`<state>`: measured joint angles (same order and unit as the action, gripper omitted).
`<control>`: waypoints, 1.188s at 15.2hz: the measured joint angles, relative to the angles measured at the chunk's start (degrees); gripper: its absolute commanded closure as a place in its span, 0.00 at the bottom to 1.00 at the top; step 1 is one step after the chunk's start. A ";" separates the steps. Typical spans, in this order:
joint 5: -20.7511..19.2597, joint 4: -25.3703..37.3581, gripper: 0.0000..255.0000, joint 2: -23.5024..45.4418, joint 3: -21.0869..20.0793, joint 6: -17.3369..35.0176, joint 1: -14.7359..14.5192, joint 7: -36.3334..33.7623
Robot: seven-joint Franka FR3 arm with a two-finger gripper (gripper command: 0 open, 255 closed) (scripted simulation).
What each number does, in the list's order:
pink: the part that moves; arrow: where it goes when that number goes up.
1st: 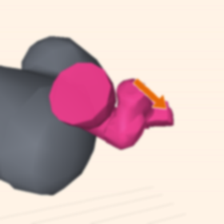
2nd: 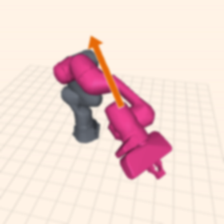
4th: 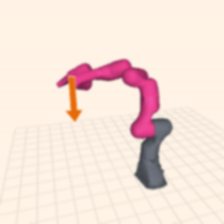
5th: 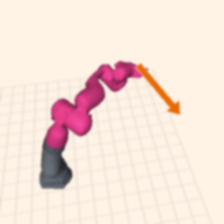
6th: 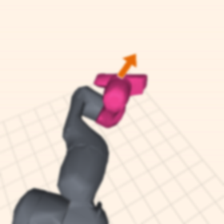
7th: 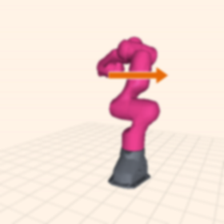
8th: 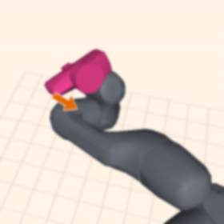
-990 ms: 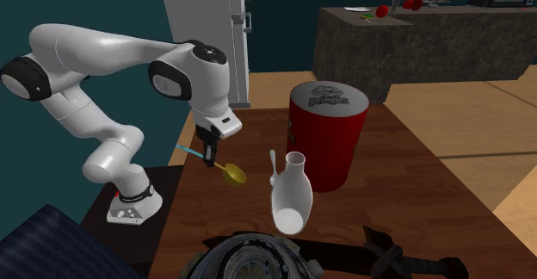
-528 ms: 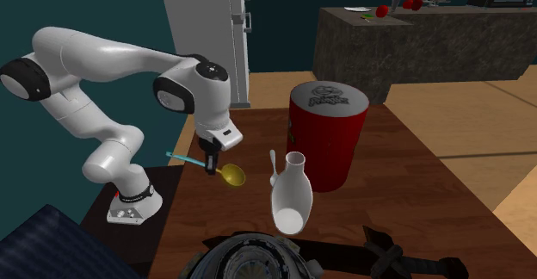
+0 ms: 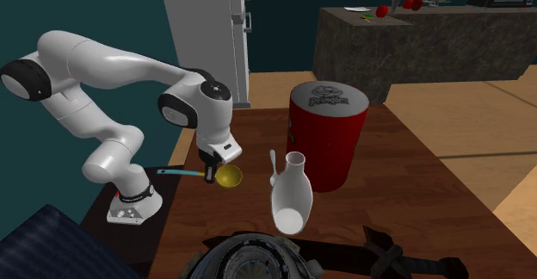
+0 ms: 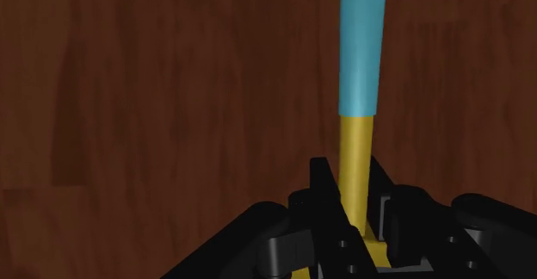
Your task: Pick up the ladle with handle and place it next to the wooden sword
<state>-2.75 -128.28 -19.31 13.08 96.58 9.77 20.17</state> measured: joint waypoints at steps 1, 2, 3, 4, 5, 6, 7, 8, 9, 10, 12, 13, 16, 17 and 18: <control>0.08 -0.61 1.00 0.45 0.02 1.97 -0.09 0.06; 0.13 -1.15 1.00 0.56 -0.02 3.38 -0.15 0.00; 0.12 -1.35 1.00 0.54 -0.01 3.96 -0.15 0.02; 0.12 -1.43 1.00 0.54 0.00 4.25 -0.16 0.03; 0.11 -1.51 1.00 0.51 0.01 4.42 -0.14 0.05; 0.10 -1.55 1.00 0.50 0.02 4.51 -0.14 0.05; 0.10 -1.56 1.00 0.51 0.02 4.56 -0.14 0.06; 0.10 -1.57 1.00 0.51 0.02 4.58 -0.14 0.06; 0.10 -1.58 0.00 0.51 0.02 4.60 -0.15 0.06; 0.10 -1.59 0.00 0.52 0.02 4.61 -0.15 0.06; 0.11 -1.59 0.00 0.53 0.01 4.62 -0.15 0.06; 0.11 -1.59 0.00 0.53 0.01 4.62 -0.15 0.06; 0.14 -0.46 0.00 0.71 0.04 3.68 -0.16 0.15; 0.14 0.96 0.00 0.42 -0.06 2.04 -0.18 0.08; 0.29 2.75 0.00 0.61 -0.22 0.44 -0.31 -0.08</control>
<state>-2.46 -125.54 -18.69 12.86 97.02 9.46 20.10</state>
